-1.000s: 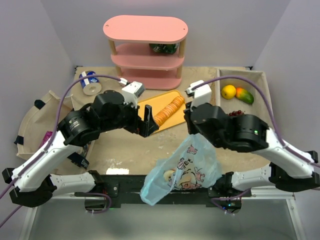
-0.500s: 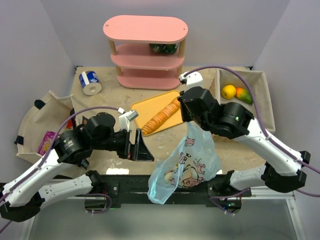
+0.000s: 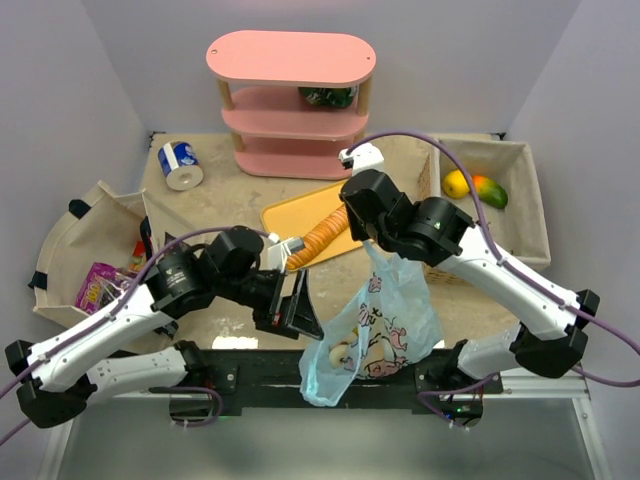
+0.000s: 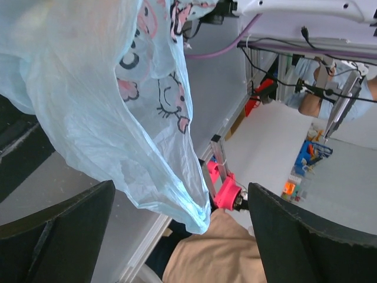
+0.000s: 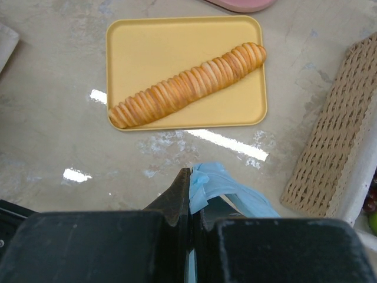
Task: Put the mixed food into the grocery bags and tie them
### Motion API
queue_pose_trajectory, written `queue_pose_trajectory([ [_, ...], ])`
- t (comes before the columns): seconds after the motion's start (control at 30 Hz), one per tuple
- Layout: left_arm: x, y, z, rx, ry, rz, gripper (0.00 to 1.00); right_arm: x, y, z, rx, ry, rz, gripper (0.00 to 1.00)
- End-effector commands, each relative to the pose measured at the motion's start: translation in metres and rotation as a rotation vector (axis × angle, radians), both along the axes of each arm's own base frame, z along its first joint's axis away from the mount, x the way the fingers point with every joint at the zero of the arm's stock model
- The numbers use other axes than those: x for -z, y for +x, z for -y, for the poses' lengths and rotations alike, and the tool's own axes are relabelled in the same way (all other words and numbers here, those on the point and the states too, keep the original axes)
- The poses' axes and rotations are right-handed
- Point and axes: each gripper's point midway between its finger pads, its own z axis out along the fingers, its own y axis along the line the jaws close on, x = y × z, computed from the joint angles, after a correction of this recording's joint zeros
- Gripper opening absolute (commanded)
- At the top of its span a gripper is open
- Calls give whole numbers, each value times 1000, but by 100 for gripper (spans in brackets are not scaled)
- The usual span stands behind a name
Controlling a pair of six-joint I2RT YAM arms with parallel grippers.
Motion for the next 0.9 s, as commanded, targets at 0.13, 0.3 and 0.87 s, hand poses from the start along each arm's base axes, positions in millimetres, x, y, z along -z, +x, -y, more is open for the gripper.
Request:
queue_pose_trajectory([
  [0.13,-1,-25,25,138,-37,-48,95,-35,22,-3,55,107,91,0],
  [0.3,-1,-19,30,119,-21,-37,98,-62,40,-1,85,101,164,0],
  [0.87,-4,44,33,-88,-13,253,100,-95,141,17,163,143,292,0],
])
